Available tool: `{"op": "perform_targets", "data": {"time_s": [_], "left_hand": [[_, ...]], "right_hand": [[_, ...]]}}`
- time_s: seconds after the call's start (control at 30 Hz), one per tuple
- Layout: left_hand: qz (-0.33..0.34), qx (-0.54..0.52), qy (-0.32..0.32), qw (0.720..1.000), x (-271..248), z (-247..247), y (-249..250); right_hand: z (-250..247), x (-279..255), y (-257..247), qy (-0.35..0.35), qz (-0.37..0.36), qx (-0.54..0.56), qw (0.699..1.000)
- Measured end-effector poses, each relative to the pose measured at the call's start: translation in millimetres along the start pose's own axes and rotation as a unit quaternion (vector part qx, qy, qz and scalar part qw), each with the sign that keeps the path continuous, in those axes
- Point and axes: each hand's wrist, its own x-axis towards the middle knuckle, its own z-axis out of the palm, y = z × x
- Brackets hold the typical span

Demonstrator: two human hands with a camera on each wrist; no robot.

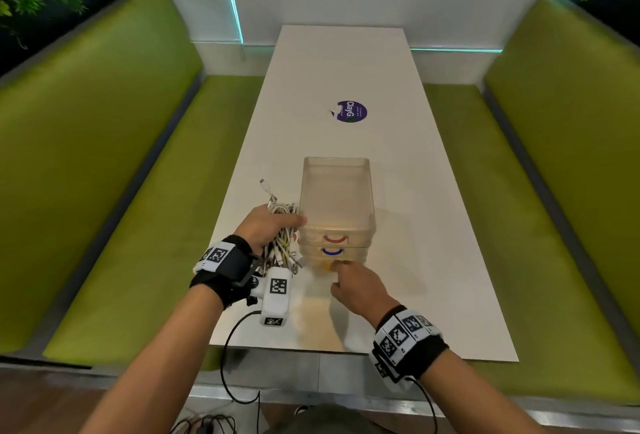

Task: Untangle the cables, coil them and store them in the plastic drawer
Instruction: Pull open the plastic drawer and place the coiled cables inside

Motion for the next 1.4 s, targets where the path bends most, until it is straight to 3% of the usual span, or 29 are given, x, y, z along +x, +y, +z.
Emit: {"op": "perform_targets", "data": {"time_s": [0.17,0.27,0.33,0.47,0.6,0.7,0.8,0.93,1.0,1.07,1.13,1.2,1.27,1.4], "left_hand": [[-0.007,-0.016,0.004,1.0,0,0,-2],[-0.01,-0.018,0.006,1.0,2,0,-4],[-0.011,-0.014,0.006,1.0,3,0,-5],[-0.014,-0.017,0.009,1.0,3,0,-5],[-0.009,-0.025,0.015,1.0,2,1,-6],[0.0,-0.028,0.013,1.0,1,1,-7],[0.02,-0.02,-0.001,1.0,-3,-2,-6],[0.075,-0.045,-0.01,0.996,-26,1,-3],[0.104,-0.084,-0.022,0.991,-45,13,-3],[0.146,-0.156,-0.037,0.976,-66,34,-2],[0.184,-0.23,-0.019,0.955,-81,50,-3],[0.221,-0.24,-0.008,0.945,-88,57,-5],[0.238,-0.215,-0.039,0.946,-89,56,-11],[0.195,-0.178,-0.066,0.962,-87,56,-21]], "right_hand": [[5,-41,-1,-0.091,-0.071,-0.034,0.993],[-3,-45,-3,-0.017,-0.084,0.037,0.996],[-4,-36,-4,0.024,-0.081,0.027,0.996],[1,-35,-4,-0.027,-0.073,-0.067,0.995],[18,-53,3,-0.082,-0.113,-0.037,0.99],[17,-59,5,-0.067,-0.111,0.014,0.992],[0,-64,-3,-0.022,-0.092,0.138,0.986],[-44,-64,-22,0.081,-0.05,0.353,0.931],[-61,-60,-35,0.042,-0.057,0.438,0.896],[-68,-57,-49,-0.02,-0.104,0.51,0.854],[-72,-59,-56,-0.04,-0.149,0.561,0.813],[-76,-62,-57,-0.045,-0.175,0.559,0.809],[-76,-65,-55,-0.05,-0.18,0.546,0.816],[-66,-69,-53,0.033,-0.157,0.567,0.808]]}}
